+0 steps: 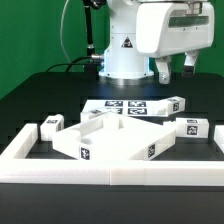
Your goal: Assemble one leg
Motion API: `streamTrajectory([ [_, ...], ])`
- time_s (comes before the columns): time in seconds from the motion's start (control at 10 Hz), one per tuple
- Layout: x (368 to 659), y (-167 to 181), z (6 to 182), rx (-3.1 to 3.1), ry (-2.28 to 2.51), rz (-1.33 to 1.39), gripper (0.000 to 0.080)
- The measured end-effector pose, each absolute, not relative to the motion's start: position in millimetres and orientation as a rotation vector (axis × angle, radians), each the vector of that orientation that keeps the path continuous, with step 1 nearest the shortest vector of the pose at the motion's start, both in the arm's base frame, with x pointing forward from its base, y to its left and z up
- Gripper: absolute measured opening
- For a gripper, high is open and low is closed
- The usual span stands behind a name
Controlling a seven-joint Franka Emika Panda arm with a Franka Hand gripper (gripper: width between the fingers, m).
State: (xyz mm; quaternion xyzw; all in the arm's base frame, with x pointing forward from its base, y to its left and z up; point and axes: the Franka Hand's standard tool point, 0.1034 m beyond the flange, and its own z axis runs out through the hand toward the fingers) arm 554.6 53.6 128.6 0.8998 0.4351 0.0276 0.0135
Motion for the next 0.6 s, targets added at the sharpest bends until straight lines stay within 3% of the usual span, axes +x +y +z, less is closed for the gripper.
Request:
streamTrajectory([
  [0.4,551.7,49.1,127.3,2.779,1.399,0.084,0.0650],
  [0.6,535.8,26.2,112.5,2.720,1.500,0.061,0.0650],
])
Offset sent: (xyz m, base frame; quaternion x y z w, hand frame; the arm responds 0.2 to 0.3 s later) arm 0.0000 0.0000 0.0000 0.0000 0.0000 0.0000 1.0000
